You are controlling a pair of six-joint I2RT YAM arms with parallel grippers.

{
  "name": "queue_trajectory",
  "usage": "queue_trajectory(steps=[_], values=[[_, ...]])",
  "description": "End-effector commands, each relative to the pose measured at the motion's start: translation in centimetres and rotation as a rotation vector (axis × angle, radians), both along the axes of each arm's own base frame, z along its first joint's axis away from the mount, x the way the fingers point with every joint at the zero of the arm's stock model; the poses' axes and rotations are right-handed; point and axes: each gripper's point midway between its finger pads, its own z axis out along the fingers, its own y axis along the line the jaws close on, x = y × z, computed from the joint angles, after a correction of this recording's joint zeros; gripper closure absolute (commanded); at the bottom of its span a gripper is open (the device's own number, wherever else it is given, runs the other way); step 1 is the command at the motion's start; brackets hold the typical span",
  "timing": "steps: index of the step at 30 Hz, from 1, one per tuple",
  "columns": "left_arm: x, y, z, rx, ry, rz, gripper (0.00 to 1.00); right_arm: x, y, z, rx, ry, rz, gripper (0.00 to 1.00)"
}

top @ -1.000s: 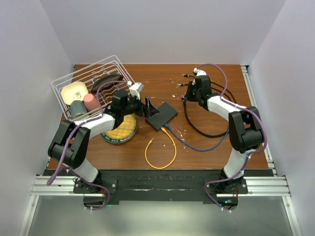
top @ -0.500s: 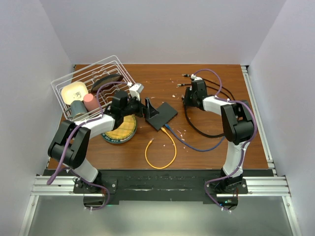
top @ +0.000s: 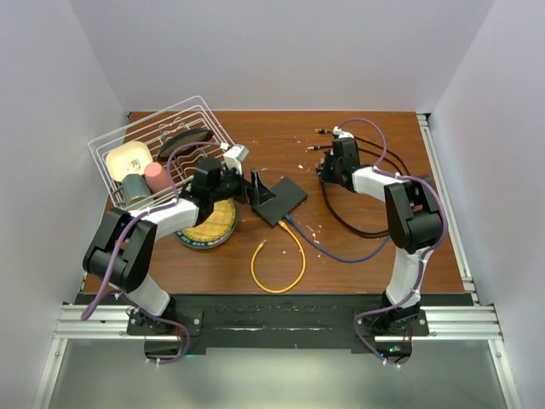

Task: Insert the plug into the switch port

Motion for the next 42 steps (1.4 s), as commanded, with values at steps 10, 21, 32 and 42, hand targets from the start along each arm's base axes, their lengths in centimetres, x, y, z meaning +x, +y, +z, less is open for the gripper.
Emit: queue_trajectory(steps=[10,21,32,42], values=[[1.6,-1.8,3.6,-0.148,-0.037,-0.020,0.00,-2.7,2.7,9.2,0.046,-0.202,0.205,1.00],[4.0,-4.6,4.3,-0.297,0.064,-0.063,0.07,-8.3,7.7,9.1,0.022,-0.191,0.388,1.00],[5.9,-5.9,2.4,-0.258,0.122,-0.023,0.23,-10.3,7.8,10.3,0.006,-0.186,0.408,1.00],[7.6,-7.4,2.9,-0.197,0.130,0.010,0.27,-10.7,7.6,10.4,-0.025,-0.189,0.393,1.00]])
